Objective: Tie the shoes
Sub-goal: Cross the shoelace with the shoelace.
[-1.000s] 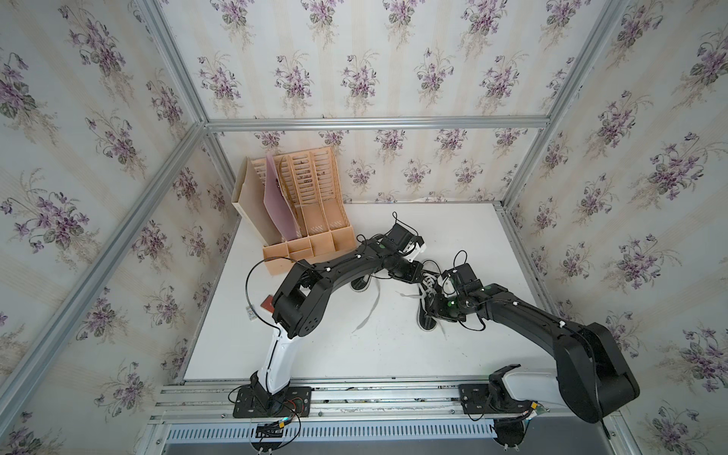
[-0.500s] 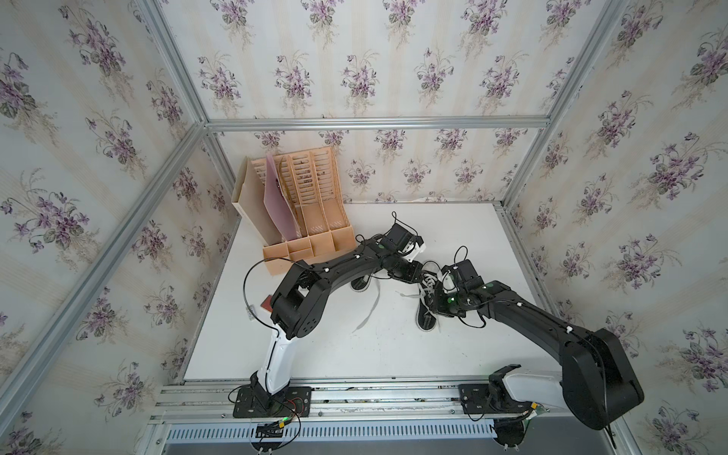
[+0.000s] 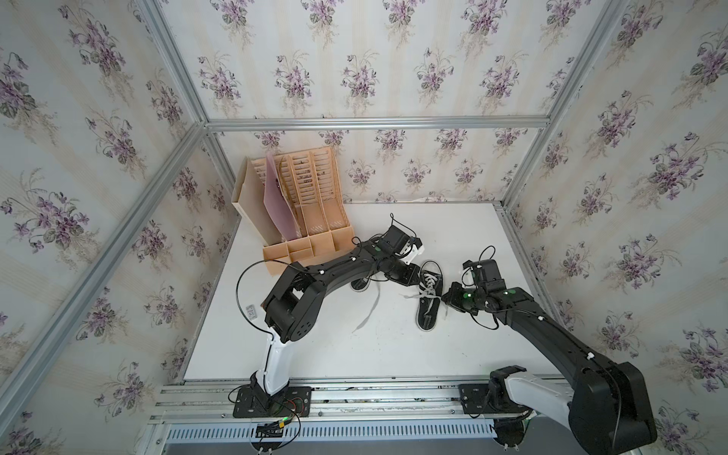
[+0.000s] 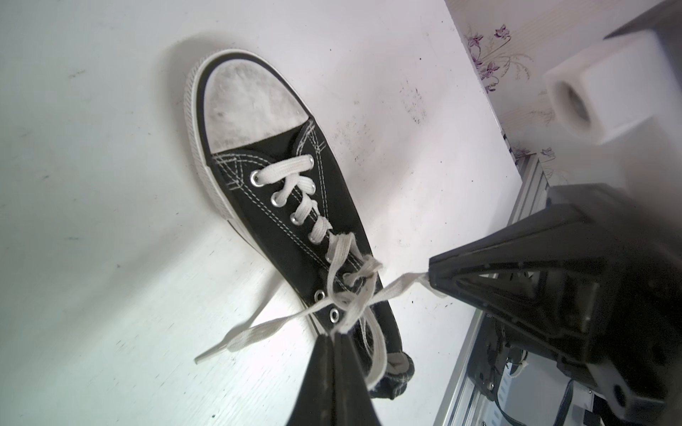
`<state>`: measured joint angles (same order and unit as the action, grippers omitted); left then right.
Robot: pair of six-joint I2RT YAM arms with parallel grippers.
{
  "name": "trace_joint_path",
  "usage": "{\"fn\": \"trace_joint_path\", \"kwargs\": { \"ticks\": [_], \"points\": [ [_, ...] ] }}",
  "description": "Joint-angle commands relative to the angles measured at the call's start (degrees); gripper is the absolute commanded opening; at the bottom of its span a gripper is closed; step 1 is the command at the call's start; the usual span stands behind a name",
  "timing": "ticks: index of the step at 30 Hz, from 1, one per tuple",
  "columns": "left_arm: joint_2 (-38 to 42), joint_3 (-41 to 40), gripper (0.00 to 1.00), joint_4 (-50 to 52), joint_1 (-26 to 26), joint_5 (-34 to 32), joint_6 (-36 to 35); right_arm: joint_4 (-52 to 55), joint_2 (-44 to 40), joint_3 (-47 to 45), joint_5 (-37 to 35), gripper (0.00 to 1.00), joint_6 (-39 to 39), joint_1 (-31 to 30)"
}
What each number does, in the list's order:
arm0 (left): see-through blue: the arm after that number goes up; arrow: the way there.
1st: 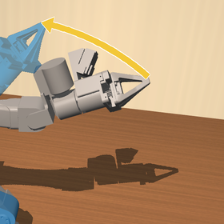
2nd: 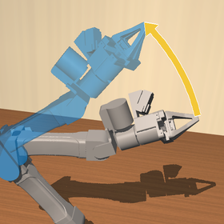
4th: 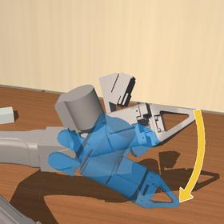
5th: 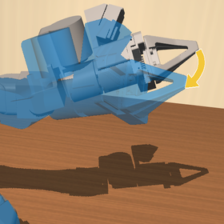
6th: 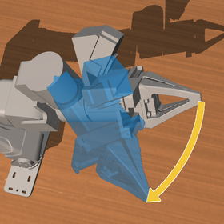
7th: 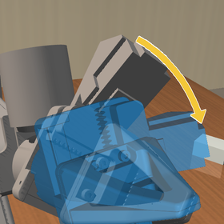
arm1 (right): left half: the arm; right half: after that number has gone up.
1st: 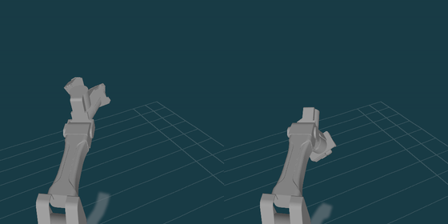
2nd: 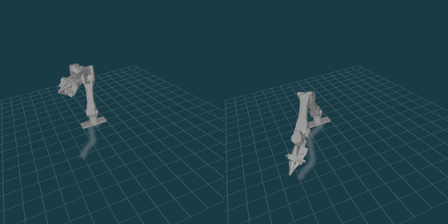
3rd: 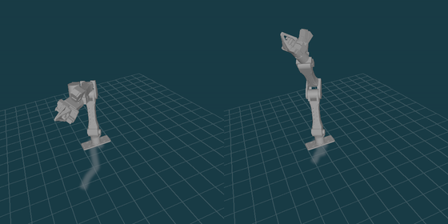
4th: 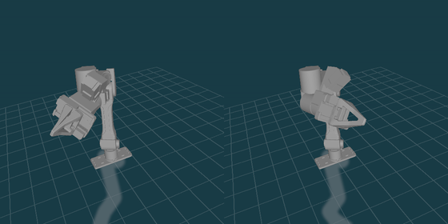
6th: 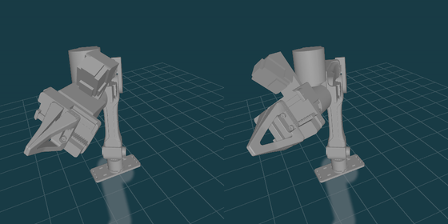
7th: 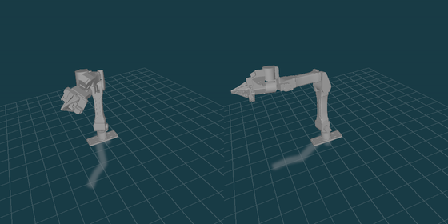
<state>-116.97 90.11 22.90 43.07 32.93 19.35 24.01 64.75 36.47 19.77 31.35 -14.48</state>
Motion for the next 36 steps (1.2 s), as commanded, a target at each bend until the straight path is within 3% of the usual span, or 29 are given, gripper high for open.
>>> {"fn": "trace_joint_path", "kwargs": {
  "ticks": [1, 10, 23, 36],
  "points": [
    [1.33, -1.22, 0.0, -2.09, 0.25, 0.64, -2.6, -2.11, -0.39, -0.22, 2.39, 0.0, 1.5, 0.62],
    [4.26, -5.7, 0.01, -3.9, 1.65, 1.12, -7.37, -3.18, -1.5, -0.8, 2.26, 0.0, 6.18, 3.84],
    [2.07, -4.46, 0.02, -2.03, 5.1, 4.29, -14.22, -3.49, -1.47, -0.89, 2.51, 0.0, 7.22, 4.11],
    [-1.85, -2.6, 0.08, -0.67, 6.41, 7.04, -15.07, -5.68, -1.12, -0.88, 4.65, 0.0, 6.66, 4.11]
  ]
}}
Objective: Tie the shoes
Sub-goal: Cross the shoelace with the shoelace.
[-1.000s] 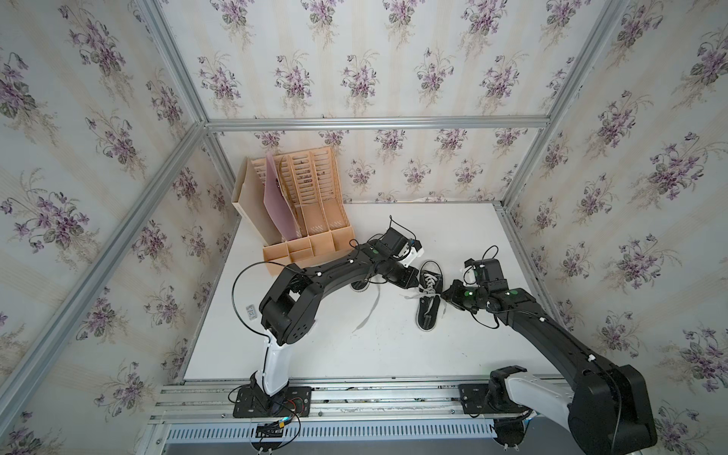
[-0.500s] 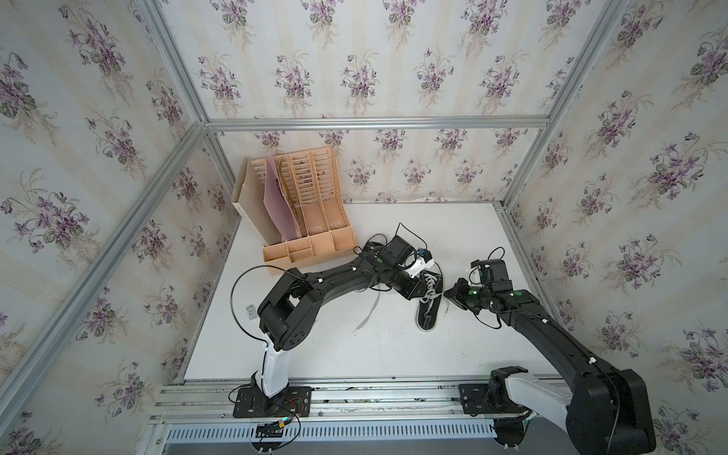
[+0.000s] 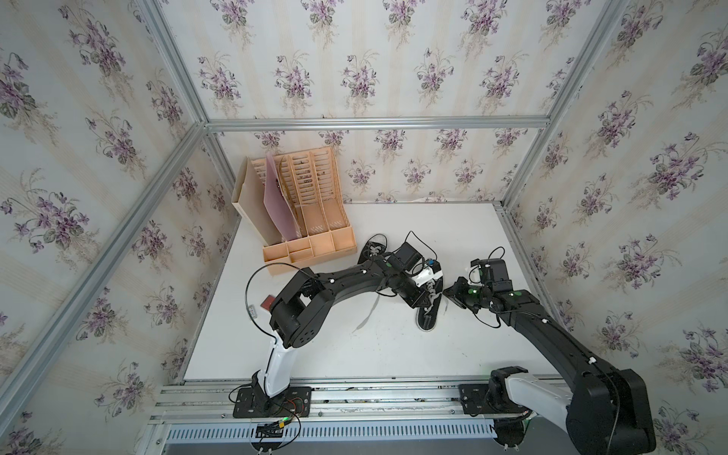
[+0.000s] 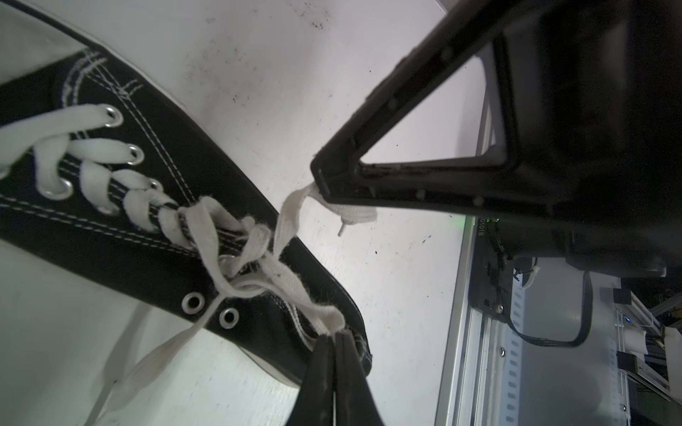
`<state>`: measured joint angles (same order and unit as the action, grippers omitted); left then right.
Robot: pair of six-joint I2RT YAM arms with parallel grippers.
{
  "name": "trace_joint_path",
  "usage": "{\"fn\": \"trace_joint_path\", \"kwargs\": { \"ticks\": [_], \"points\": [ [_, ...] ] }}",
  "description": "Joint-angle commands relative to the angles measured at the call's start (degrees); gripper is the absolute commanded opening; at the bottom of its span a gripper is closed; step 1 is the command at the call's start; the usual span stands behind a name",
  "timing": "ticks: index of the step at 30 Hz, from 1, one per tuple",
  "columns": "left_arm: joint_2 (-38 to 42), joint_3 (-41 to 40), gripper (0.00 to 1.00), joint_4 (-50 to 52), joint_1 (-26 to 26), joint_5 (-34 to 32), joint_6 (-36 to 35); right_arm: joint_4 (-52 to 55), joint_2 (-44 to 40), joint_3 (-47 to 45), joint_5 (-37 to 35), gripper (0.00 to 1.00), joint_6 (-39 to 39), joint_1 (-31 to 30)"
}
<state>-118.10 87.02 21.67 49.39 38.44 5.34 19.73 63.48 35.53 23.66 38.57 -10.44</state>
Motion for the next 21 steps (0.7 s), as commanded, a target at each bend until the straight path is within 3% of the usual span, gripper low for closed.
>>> {"fn": "trace_joint_path", "kwargs": {
  "ticks": [1, 6, 13, 21],
  "points": [
    [-1.09, 0.57, 0.08, 0.57, 0.18, 1.69, -1.12, -1.46, 0.24, 0.01, 0.86, 0.0, -0.6, 0.04],
    [-2.25, 1.15, 0.12, 0.62, 0.45, 2.6, -1.21, -1.61, 0.59, -0.22, 0.78, 0.0, -1.03, 0.04],
    [0.72, 1.4, 0.35, 2.01, 0.49, 1.09, -1.61, -0.28, 1.29, -0.38, -0.93, 0.0, -2.28, 0.04],
    [8.33, -2.43, 0.51, 5.49, 0.47, -5.05, -2.97, 0.09, 1.55, -0.28, -1.77, 0.0, -3.93, 0.0]
  ]
}}
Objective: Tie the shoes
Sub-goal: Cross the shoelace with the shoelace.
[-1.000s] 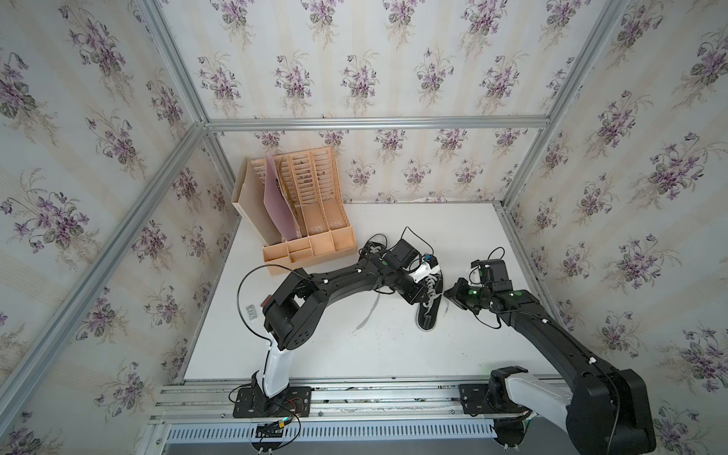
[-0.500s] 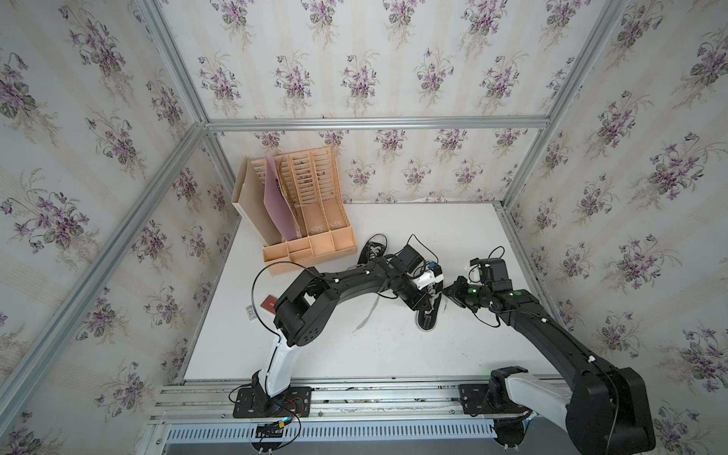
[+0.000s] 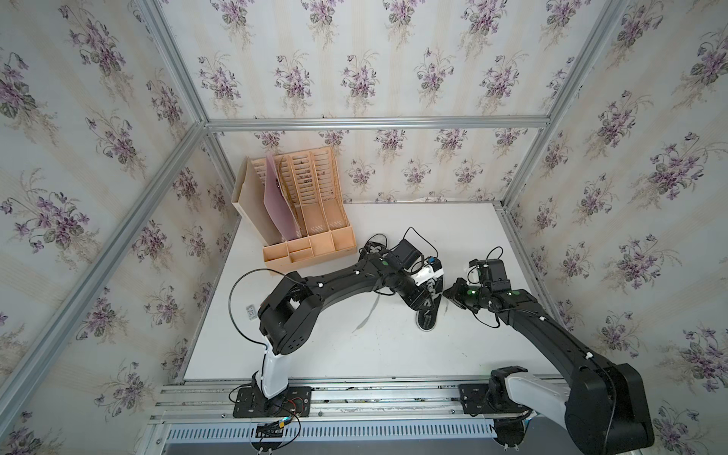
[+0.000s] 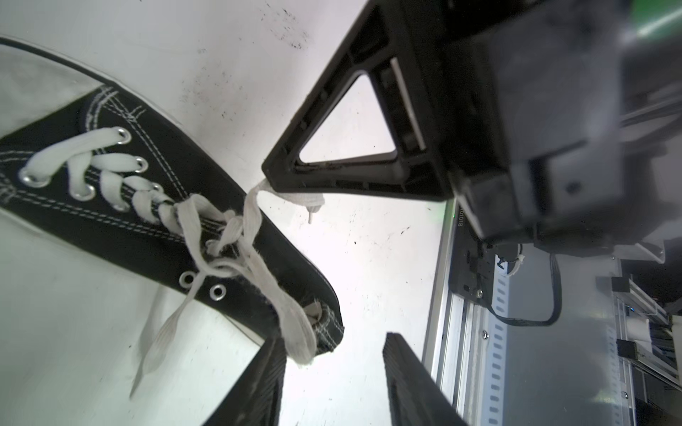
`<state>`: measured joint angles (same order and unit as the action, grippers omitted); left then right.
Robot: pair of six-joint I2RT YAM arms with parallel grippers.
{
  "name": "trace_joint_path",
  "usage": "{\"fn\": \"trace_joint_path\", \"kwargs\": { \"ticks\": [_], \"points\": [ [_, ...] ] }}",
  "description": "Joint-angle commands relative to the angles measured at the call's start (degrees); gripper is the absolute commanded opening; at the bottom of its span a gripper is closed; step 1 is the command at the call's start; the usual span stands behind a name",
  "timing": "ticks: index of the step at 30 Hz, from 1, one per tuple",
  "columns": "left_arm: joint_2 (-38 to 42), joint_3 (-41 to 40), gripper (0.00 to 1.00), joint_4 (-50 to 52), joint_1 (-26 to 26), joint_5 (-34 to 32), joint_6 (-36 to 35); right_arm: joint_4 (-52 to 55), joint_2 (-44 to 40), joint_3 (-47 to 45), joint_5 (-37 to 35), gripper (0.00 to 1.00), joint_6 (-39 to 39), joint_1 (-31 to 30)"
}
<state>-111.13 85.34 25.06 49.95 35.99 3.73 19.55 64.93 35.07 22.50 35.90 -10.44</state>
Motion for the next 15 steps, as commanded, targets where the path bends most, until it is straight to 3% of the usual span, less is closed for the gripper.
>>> {"fn": "trace_joint_path", "kwargs": {
  "ticks": [1, 6, 15],
  "points": [
    [2.15, -1.43, 0.52, 2.06, -0.11, -3.05, -1.05, 0.25, 0.24, 0.2, -0.58, 0.0, -1.35, -0.02],
    [3.97, -2.79, 0.51, 1.22, -0.51, -3.92, 0.21, 0.81, 0.4, 0.17, -1.31, 0.0, -1.71, 0.04],
    [-1.95, 3.12, 0.37, -2.88, -4.39, 1.51, 6.7, 2.01, -0.26, -0.48, -2.55, 0.0, -2.67, 0.06]
  ]
}}
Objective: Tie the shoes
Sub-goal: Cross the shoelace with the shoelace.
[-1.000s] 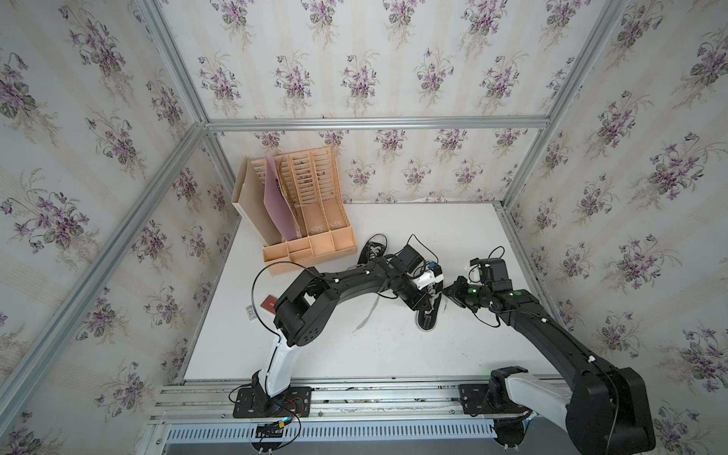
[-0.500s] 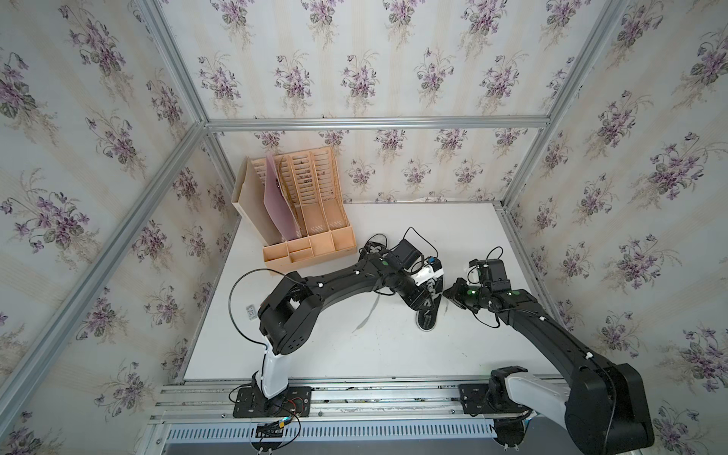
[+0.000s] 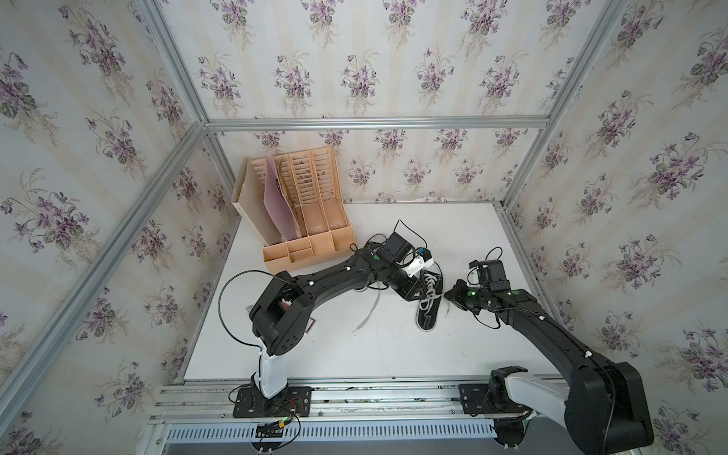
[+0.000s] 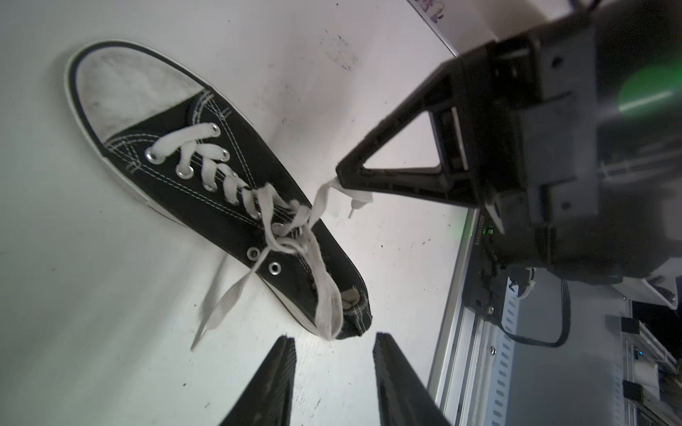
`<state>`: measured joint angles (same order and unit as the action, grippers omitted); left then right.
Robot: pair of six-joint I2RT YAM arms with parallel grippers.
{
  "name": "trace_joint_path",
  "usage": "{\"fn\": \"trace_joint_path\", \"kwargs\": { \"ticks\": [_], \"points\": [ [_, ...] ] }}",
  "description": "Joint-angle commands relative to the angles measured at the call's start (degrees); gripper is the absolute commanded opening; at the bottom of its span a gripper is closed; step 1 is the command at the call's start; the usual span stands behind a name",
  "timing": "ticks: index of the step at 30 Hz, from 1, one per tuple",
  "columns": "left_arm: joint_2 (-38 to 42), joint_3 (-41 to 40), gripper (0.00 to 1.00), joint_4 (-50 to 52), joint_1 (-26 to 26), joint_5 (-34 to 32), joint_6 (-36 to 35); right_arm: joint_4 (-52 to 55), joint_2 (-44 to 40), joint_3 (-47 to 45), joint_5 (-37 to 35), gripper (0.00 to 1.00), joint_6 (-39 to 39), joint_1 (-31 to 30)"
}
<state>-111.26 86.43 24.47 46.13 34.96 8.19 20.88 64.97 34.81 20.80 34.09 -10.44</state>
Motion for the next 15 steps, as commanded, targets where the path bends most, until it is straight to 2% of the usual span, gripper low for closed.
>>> {"fn": "trace_joint_path", "kwargs": {
  "ticks": [1, 6, 15],
  "points": [
    [-3.33, 3.43, 0.37, -2.24, -0.82, 3.38, 2.51, 0.67, -0.32, -0.27, -0.76, 0.0, -0.85, 0.03],
    [-9.37, 9.09, 0.34, -0.37, -1.06, 5.58, 2.81, 0.32, -0.37, -0.62, -0.21, 0.0, -0.86, 0.01],
    [-13.57, 12.07, 0.32, 0.79, -1.04, 4.82, 3.46, 0.36, -0.63, -0.84, 0.04, 0.0, -0.85, -0.01]
  ]
}}
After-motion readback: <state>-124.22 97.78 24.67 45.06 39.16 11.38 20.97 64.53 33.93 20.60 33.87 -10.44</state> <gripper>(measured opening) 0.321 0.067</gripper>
